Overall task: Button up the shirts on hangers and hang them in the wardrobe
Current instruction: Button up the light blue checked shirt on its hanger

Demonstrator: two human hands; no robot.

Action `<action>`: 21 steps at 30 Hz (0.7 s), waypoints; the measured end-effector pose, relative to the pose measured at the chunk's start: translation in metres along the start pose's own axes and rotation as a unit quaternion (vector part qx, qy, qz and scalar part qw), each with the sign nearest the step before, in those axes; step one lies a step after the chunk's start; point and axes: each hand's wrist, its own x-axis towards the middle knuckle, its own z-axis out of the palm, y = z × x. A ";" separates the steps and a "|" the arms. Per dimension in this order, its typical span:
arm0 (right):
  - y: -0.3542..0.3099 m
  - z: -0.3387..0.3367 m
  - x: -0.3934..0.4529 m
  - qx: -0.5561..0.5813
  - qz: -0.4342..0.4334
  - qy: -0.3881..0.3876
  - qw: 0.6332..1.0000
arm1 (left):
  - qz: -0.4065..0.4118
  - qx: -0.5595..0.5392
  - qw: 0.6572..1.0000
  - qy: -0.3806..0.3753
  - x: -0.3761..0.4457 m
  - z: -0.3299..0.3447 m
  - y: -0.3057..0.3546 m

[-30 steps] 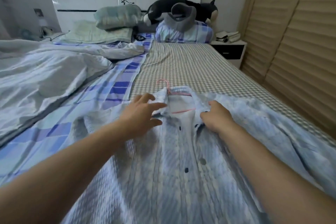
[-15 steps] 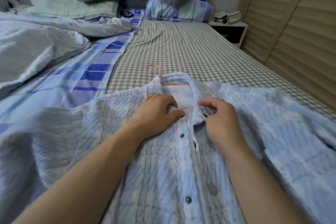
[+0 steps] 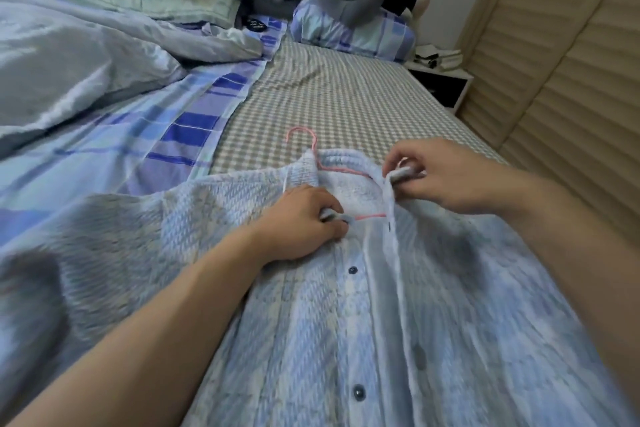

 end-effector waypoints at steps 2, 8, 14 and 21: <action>0.004 0.025 0.014 -0.041 0.001 -0.046 0.998 | -0.054 -0.065 0.996 0.010 0.002 -0.002 0.001; 0.038 0.080 -0.008 0.111 -0.026 -0.016 0.993 | -0.105 -0.063 0.992 0.000 0.007 -0.002 -0.003; 0.053 0.073 -0.005 0.251 -0.025 0.057 0.966 | -0.082 -0.093 0.992 0.039 0.007 -0.001 -0.003; 0.017 0.091 0.011 0.161 -0.075 0.049 0.983 | -0.127 -0.056 0.990 0.032 0.014 0.000 -0.001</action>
